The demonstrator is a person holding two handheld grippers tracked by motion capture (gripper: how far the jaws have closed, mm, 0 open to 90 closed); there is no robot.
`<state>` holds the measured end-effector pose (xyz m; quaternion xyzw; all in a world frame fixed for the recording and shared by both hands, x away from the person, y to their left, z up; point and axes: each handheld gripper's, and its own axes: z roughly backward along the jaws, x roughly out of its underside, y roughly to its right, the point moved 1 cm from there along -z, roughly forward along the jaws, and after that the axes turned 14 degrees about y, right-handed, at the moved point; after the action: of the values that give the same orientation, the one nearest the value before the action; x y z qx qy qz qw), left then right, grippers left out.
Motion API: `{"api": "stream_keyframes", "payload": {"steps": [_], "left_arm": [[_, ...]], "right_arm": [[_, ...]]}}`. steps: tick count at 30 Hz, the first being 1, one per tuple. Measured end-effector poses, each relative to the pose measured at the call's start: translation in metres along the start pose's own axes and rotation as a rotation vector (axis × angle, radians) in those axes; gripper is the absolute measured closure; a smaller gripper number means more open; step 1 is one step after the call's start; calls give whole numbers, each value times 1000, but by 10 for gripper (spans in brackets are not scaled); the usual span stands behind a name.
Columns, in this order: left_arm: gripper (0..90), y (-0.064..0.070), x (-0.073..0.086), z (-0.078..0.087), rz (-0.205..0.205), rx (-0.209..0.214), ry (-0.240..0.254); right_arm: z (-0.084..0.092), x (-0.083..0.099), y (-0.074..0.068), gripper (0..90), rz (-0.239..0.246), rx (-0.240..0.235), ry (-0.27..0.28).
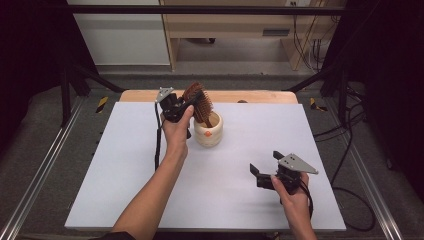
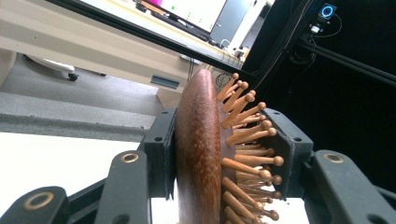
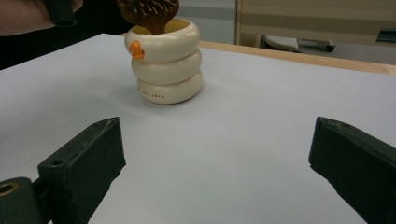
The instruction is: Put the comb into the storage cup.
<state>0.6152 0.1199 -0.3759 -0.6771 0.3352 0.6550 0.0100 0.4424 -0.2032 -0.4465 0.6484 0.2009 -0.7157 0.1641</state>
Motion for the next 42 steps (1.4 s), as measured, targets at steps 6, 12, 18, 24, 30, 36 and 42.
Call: {"api": "stream_keyframes", "payload": {"steps": [6, 12, 18, 24, 30, 36, 42], "left_arm": [[504, -1, 0, 0, 21, -2, 7], [504, -1, 0, 0, 22, -7, 8], [503, -2, -1, 2, 26, -4, 10], [503, -4, 0, 2, 39, -7, 13], [503, -5, 2, 1, 39, -12, 17], [502, -7, 2, 0, 37, -13, 18], [501, -9, 2, 0, 46, -14, 16]], "right_arm": [[0, 0, 0, 37, -3, 0, -2], [0, 0, 0, 37, -4, 0, -1], [0, 1, 0, 37, -6, -1, -3], [-1, 1, -1, 37, -2, 0, -4], [0, 1, 0, 37, -3, -2, -4], [-1, 1, 0, 37, -2, -3, -4], [-1, 1, 0, 37, -2, -2, -5]]}}
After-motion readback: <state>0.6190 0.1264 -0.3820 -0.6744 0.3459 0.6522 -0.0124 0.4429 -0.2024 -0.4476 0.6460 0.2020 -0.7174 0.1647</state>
